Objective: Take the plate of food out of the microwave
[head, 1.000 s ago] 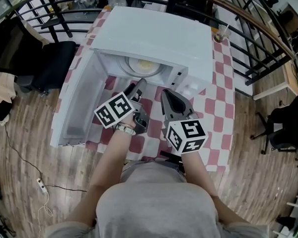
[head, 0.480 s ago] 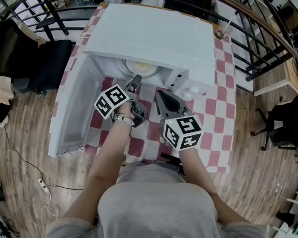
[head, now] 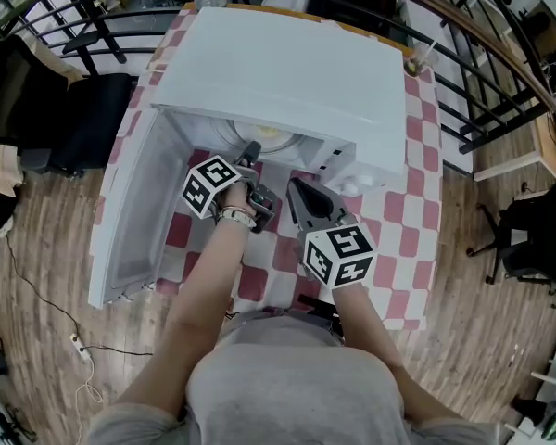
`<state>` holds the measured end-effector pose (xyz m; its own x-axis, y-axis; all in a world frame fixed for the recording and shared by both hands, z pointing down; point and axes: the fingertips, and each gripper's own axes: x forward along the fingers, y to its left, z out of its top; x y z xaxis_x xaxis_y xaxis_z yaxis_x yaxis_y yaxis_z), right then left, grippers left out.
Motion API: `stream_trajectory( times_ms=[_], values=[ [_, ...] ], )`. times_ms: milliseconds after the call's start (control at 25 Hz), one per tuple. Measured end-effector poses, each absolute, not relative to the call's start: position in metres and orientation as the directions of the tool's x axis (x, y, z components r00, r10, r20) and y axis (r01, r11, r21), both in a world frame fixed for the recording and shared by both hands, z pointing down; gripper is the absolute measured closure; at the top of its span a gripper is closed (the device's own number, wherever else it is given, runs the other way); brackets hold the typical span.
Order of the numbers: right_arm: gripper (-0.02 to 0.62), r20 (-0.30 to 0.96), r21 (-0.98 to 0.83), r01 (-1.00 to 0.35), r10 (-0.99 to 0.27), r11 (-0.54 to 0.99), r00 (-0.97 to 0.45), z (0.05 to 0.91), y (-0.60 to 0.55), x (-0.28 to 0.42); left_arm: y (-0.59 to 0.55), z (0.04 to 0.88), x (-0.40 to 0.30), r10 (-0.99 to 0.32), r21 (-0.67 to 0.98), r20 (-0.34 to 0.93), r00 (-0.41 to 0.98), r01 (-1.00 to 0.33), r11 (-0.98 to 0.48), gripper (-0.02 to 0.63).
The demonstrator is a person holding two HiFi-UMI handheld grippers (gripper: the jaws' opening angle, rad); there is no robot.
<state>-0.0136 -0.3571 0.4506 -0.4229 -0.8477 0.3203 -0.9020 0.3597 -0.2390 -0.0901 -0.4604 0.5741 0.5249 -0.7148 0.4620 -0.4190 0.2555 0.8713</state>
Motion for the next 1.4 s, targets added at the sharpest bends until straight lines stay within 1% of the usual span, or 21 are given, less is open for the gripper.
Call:
stream_trajectory(
  times_ms=[320,800,1280,1400],
  values=[
    [0.568,0.345,-0.248,-0.904,-0.840,0.348,-0.419,0.463,-0.362,-0.008,-0.473,0.588,-0.086,-0.691,0.819,0.555,0.462,-0.447,0.359,0.288],
    [0.568,0.359,-0.238,-0.910,-0.840,0.338,-0.406,0.467,-0.366,0.001,-0.481,0.607,-0.080,-0.668,0.781,0.618,0.414,-0.416,0.466,0.290],
    [0.568,0.359,-0.226,-0.916,-0.845,0.333,-0.396,0.464,-0.365,0.001,-0.481,0.609,-0.081,-0.678,0.792,0.606,0.416,-0.398,0.463,0.290],
    [0.568,0.356,-0.222,-0.917,-0.847,0.332,-0.394,0.462,-0.363,0.000,-0.481,0.608,-0.082,-0.679,0.793,0.605,0.416,-0.391,0.467,0.303]
  ],
)
